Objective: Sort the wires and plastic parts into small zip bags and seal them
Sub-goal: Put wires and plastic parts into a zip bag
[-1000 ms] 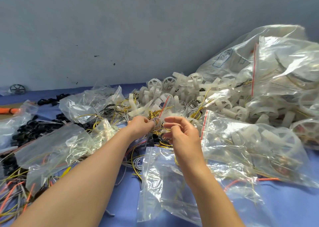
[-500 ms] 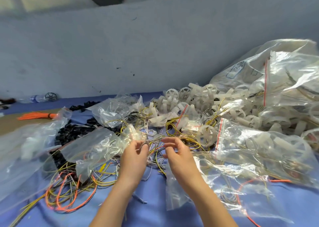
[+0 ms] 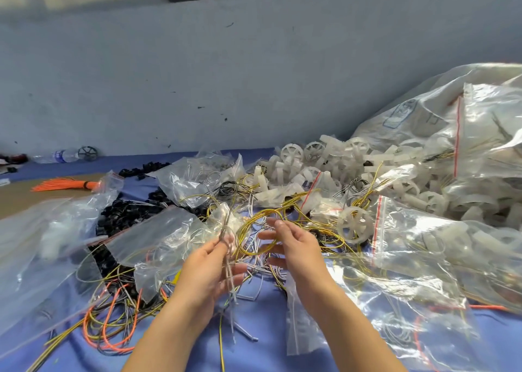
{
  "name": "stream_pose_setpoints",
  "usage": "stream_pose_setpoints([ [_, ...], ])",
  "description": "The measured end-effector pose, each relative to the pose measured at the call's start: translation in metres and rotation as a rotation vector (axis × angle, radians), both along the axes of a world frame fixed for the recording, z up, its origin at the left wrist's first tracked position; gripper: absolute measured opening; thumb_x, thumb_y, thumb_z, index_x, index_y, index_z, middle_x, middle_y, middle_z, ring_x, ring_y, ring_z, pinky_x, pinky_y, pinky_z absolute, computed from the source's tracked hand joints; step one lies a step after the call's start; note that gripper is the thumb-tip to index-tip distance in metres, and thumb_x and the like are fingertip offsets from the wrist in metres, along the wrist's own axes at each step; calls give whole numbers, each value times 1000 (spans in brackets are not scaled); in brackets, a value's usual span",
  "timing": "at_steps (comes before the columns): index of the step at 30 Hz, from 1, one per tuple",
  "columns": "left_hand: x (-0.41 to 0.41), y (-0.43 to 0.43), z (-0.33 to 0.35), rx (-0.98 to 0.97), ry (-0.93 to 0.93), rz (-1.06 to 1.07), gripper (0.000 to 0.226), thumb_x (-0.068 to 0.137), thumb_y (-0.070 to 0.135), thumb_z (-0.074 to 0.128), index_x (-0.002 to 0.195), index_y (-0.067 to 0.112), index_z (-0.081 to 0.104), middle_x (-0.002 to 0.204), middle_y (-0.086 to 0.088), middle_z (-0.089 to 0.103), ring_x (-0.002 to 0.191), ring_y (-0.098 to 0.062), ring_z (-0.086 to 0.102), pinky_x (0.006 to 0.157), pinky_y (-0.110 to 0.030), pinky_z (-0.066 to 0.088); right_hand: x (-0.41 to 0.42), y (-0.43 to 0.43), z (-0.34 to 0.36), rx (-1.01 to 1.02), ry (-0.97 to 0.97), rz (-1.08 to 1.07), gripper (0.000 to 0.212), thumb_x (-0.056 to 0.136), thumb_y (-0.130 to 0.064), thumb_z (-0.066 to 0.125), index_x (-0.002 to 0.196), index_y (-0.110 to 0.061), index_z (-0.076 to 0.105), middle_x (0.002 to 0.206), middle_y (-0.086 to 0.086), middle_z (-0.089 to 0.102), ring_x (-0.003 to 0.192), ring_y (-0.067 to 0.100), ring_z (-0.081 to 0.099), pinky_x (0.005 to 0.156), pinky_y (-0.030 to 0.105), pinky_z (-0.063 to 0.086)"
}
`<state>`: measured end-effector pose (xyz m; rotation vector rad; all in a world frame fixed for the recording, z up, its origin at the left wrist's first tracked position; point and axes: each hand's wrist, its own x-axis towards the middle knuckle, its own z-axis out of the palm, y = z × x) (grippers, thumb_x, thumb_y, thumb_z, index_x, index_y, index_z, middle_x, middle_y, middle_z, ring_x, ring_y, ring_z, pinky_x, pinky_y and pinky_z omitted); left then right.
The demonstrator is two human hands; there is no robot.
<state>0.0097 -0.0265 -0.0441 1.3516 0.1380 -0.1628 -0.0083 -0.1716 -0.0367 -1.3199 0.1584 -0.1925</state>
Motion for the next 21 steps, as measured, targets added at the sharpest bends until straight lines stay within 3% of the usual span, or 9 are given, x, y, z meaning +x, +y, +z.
stream_pose_setpoints([
  [3,4,11,-3,53,60,99,13,98,18,52,96,11,62,86,-10,58,39,-6,42,33,-15,31,-2,-5,4,36,-18,-21,23,104,-20,45,107,-13,67,83,1,72,60,11,61,50,19,50],
  [4,5,15,-3,83,59,139,15,98,16,49,100,10,63,89,-10,57,43,-8,43,35,-16,33,-3,-7,5,43,-20,-29,23,104,-20,45,107,-14,66,85,2,72,60,11,61,51,20,51],
  [5,7,18,-4,180,34,190,20,99,16,46,108,10,63,95,-10,59,53,-13,52,43,-21,42,-4,-9,5,45,-23,-37,23,104,-20,44,106,-15,67,85,2,73,60,10,61,53,21,52],
  [6,9,21,-6,378,-24,245,27,100,17,43,120,10,60,107,-12,61,74,-21,61,62,-29,52,-5,-12,4,42,-29,-41,23,104,-21,44,104,-17,67,84,0,73,61,10,62,55,22,53],
  [8,6,22,-9,849,-202,328,41,100,24,41,139,15,49,130,-17,53,116,-32,51,98,-39,40,-7,-16,4,40,-52,-36,24,104,-23,44,103,-19,68,84,-1,75,64,10,63,57,23,53],
  [13,-9,-4,0,1162,-515,333,42,99,33,41,137,21,52,138,-12,48,131,-31,36,110,-43,25,-14,-26,6,109,-111,6,24,103,-25,45,106,-18,68,88,4,75,68,12,66,60,24,55],
  [16,-14,-23,6,1000,-588,165,37,101,35,39,128,20,59,124,-4,62,118,-24,52,98,-31,35,-17,-30,6,185,-127,37,24,102,-26,46,107,-18,68,89,5,75,70,13,67,61,23,55],
  [18,-20,-37,5,852,-585,39,27,101,37,41,105,25,65,96,4,70,93,-21,62,76,-31,41,-19,-33,5,259,-136,48,23,101,-27,48,107,-18,69,88,5,73,70,14,68,61,24,55],
  [21,-24,-51,2,768,-621,53,28,101,29,45,75,26,56,69,8,63,70,-10,60,65,-35,45,-21,-38,4,331,-138,56,23,99,-27,50,106,-18,70,87,5,73,70,15,69,60,25,56],
])
